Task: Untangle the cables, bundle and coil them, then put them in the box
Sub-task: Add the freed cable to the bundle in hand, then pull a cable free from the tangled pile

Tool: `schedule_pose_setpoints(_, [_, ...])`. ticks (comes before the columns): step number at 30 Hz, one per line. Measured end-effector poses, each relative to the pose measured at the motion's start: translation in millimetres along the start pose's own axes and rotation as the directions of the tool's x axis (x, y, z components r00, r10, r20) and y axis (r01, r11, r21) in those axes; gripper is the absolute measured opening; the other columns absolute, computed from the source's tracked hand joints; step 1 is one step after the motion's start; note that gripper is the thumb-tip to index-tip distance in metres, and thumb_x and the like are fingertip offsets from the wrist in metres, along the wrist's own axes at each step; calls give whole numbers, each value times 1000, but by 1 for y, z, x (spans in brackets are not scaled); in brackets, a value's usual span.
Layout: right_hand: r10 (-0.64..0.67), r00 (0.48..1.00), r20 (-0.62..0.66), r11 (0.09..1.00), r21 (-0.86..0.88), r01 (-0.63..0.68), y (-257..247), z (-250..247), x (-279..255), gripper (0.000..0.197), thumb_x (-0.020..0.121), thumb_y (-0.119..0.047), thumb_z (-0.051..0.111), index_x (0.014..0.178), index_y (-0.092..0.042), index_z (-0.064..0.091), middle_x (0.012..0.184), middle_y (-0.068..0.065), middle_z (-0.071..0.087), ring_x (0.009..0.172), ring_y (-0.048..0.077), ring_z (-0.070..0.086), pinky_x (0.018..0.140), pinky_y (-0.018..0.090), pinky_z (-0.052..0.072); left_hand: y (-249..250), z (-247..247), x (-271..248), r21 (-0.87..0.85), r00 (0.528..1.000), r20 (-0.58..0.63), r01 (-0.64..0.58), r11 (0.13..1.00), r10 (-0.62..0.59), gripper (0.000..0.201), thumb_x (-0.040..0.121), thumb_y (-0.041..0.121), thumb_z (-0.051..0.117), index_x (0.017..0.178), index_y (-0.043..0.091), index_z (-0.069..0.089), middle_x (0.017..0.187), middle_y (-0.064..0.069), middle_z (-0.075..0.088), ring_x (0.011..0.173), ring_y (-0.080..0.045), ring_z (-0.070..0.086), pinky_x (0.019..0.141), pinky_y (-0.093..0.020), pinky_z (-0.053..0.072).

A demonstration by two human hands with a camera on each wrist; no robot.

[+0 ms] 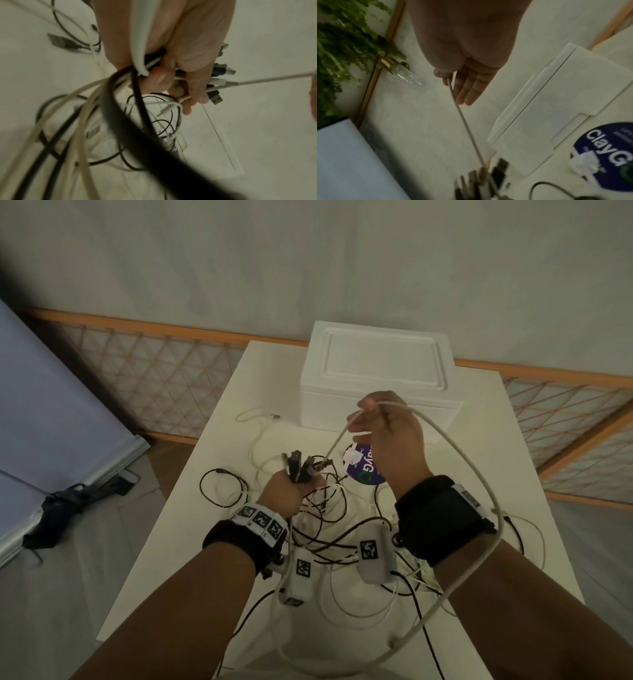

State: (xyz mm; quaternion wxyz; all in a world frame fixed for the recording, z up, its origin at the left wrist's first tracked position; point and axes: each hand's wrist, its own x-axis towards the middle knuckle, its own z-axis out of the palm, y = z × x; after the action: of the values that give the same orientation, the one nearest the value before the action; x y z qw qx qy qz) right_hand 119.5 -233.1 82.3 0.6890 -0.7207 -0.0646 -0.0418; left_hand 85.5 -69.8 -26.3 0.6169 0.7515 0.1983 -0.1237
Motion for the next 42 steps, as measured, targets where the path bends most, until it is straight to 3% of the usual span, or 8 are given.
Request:
schedule_pose_setpoints(6, [67,969,236,981,-195,-20,9,9,-23,10,97,-21,51,106,-19,55,93,3,65,75,13,60,63,33,55,0,-3,-4,-178,999,43,24,984,-17,26,61,47,79,71,23,77,96,-25,69,41,-16,31,47,-27,25])
schedule_pose_setpoints(11, [156,960,232,964,-248,-96,-9,1,-14,22,93,-28,57,115,-27,49,87,6,66,64,15,61,59,33,56,-6,-4,-12,-196,993,114,39,980,-17,11,89,19,65,82,10,67,90,-12,75,35,-9,30,41,-23,24])
schedule_pose_setpoints(16, [276,895,350,650,-754,94,25,13,-32,18,91,-15,48,89,-6,63,88,8,66,78,23,64,73,37,53,-13,-6,-17,-345,993,117,25,938,16,18,91,22,63,77,16,72,91,-14,72,39,-10,26,46,-25,22])
schedule_pose_setpoints(22, [278,894,352,712,-700,54,66,33,-54,18,87,-28,63,101,-19,69,101,-5,67,88,10,59,75,23,43,-17,-8,-22,-464,995,98,37,885,9,16,93,25,59,88,11,64,68,-7,50,40,-7,33,40,-21,29])
schedule_pose_setpoints(28, [137,949,284,685,-719,117,73,35,-50,17,91,-23,56,95,-9,65,94,9,65,88,23,59,74,31,42,-9,-5,-28,-456,979,177,-9,890,101,13,93,25,60,101,18,66,81,-4,62,39,-5,31,40,-20,29])
schedule_pose_setpoints(34, [20,1000,-14,663,-748,-24,72,-43,-46,12,93,-13,54,85,-5,60,83,12,61,78,30,56,66,33,38,-24,-29,-23,-579,999,19,43,814,-39,16,95,25,57,91,13,65,104,-5,73,36,-5,26,37,-18,27])
schedule_pose_setpoints(37, [-74,994,78,669,-736,108,65,-35,-52,5,82,-8,69,79,-4,70,83,10,59,78,25,56,71,28,41,-23,-22,-30,-598,997,76,30,801,19,17,94,22,57,83,13,67,98,-2,74,36,-3,25,37,-18,25])
schedule_pose_setpoints(42, [79,980,181,822,-568,39,53,6,-62,10,86,-17,67,78,-11,70,80,-5,62,74,5,53,65,12,37,-5,13,-42,-473,982,171,13,881,78,8,90,17,64,94,12,66,65,0,49,38,-6,28,40,-19,23])
